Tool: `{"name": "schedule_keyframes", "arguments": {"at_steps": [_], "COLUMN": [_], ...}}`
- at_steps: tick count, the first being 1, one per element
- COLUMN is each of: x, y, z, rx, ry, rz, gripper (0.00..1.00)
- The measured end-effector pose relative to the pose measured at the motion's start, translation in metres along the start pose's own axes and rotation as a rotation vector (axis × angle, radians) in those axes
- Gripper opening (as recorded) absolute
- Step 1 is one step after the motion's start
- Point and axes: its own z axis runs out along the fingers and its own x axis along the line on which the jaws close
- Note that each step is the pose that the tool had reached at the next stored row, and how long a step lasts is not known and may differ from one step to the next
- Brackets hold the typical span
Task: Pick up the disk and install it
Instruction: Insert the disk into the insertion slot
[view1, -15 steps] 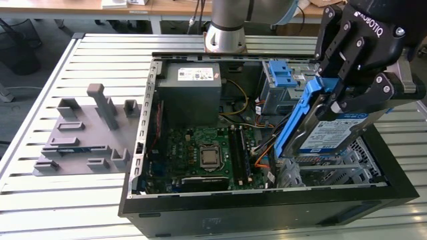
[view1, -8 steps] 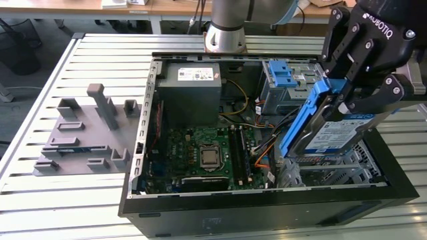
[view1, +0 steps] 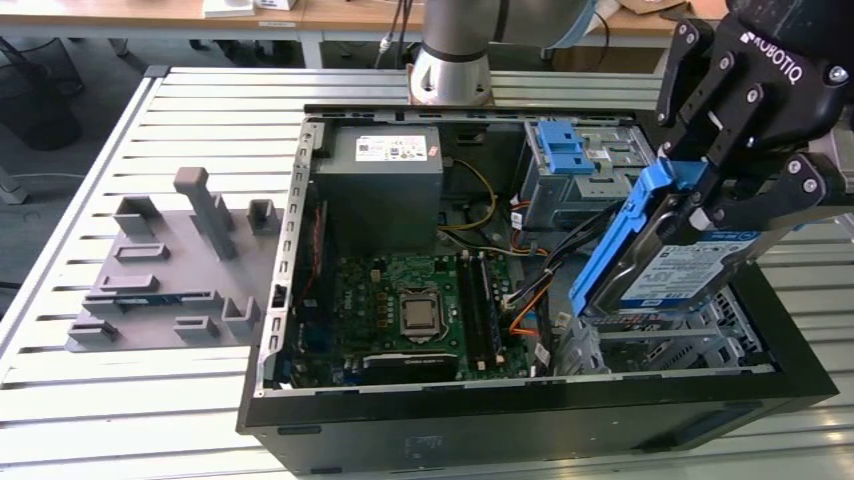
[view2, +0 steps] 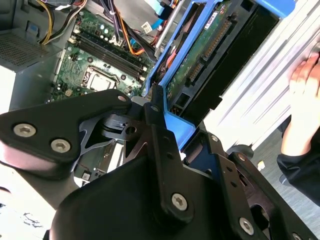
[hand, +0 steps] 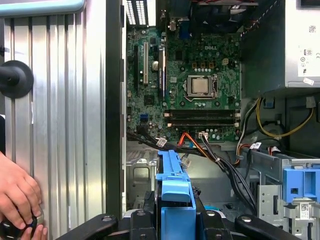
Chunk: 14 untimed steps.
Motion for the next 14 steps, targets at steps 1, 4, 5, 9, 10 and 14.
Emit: {"name": "schedule_keyframes", "arguments": {"at_steps": [1, 4, 5, 9, 10, 14], "x": [0.0, 0.0, 0.0, 0.0, 0.0, 0.0001], "y": [0.0, -0.0004, -0.0011, -0.0069, -0.0085, -0.0133], "z": [0.0001, 0.0001, 0.0001, 0.0006, 0.0008, 0.0023], "rx": [0.0, 0.0, 0.0, 0.0, 0.0, 0.0], "ry": [-0.0001, -0.0002, -0.0002, -0.0002, -0.0002, -0.0001], "rz": [0.0, 0.0, 0.0, 0.0, 0.0, 0.0], "gripper": [0.36, 0.36, 0.36, 0.36, 0.36, 0.36]}}
